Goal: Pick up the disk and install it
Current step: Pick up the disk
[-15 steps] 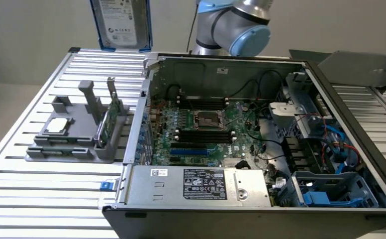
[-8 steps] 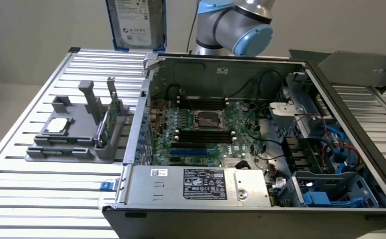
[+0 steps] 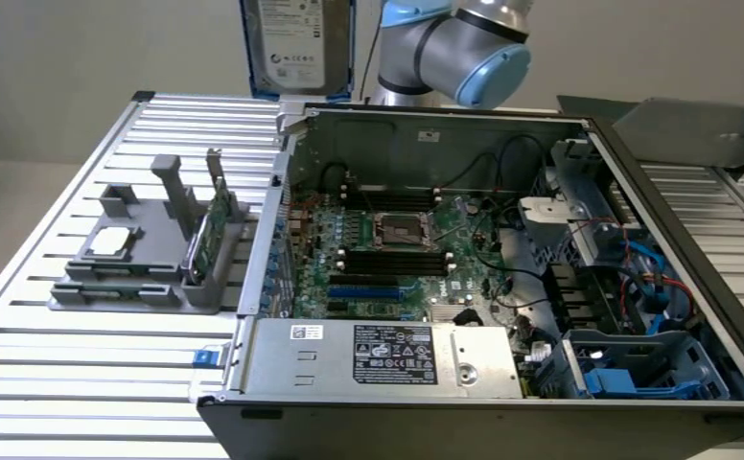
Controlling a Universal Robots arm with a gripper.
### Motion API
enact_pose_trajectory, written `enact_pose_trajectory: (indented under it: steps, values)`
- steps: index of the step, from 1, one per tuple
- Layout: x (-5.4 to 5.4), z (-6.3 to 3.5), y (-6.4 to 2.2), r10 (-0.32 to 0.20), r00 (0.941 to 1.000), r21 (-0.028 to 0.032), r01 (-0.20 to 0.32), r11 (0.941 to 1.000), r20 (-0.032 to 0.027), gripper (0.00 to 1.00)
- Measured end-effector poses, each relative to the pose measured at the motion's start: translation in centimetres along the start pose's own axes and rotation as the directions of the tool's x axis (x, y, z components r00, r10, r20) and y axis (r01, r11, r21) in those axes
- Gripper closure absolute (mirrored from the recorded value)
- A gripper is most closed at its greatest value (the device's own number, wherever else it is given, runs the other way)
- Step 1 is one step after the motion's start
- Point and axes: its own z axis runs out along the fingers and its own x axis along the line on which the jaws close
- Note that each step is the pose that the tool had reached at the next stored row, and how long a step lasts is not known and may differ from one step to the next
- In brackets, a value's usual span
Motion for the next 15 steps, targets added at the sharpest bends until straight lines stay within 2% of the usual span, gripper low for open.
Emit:
enact_pose_trajectory:
  steps: [6, 15]
  values:
    - [0.8, -0.3, -2.71, 0.0, 1.0, -0.0009, 0.0, 1.0, 0.0003, 0.67]
    - [2.6, -0.47, -6.31, 0.0, 1.0, -0.0019, 0.0, 1.0, 0.0003, 0.67]
